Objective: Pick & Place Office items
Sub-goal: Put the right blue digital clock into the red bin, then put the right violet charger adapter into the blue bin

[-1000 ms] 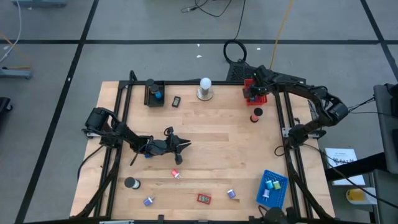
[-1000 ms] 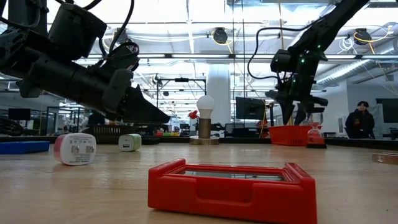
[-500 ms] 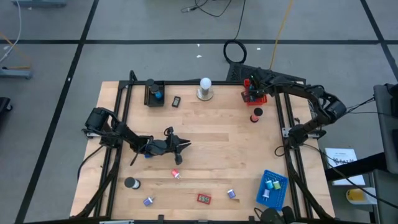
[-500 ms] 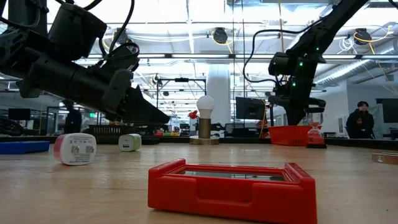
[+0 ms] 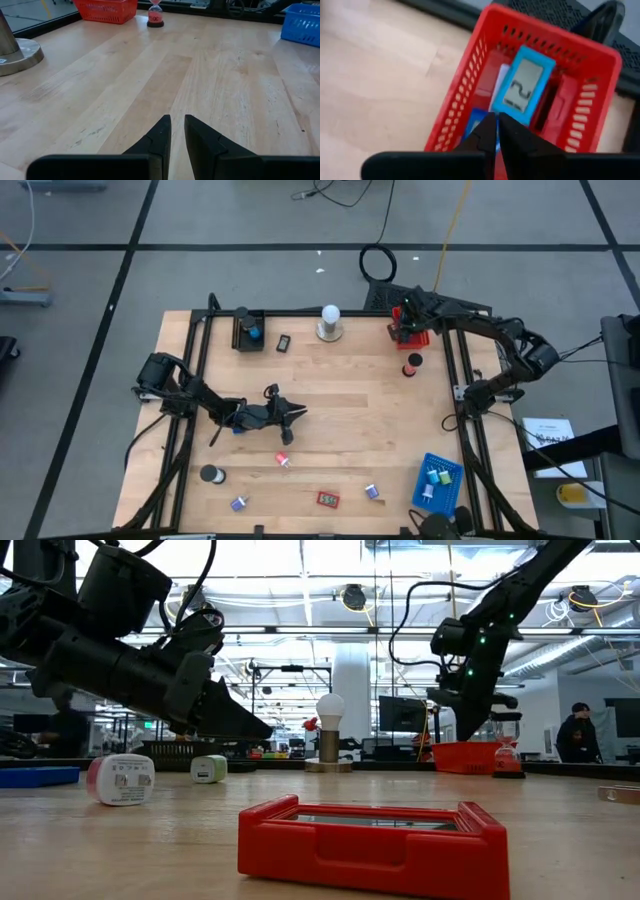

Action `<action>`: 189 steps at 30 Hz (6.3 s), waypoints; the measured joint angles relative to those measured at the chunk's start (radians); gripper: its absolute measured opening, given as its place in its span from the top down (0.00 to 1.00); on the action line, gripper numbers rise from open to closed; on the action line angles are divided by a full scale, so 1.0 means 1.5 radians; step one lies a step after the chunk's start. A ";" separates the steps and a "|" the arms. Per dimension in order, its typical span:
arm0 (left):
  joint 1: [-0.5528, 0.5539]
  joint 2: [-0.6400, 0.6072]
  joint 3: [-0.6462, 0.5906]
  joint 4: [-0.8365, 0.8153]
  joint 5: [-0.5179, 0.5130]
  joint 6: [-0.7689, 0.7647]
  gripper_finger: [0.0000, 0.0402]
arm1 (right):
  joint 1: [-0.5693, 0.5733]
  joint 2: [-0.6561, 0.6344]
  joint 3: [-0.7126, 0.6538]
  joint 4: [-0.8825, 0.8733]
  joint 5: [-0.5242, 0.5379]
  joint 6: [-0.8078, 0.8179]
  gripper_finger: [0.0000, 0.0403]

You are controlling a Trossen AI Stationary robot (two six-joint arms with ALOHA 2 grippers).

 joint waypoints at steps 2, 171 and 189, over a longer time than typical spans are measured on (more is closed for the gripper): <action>0.000 0.000 0.000 0.000 0.000 0.000 0.84 | -0.001 0.015 0.000 0.021 -0.003 0.001 0.96; -0.064 -0.031 0.035 -0.008 0.002 0.144 0.84 | 1.059 0.328 0.350 -0.220 -0.056 0.872 0.58; -0.064 -0.031 0.035 -0.008 0.002 0.146 0.84 | 1.053 0.329 0.349 -0.243 -0.075 0.820 0.54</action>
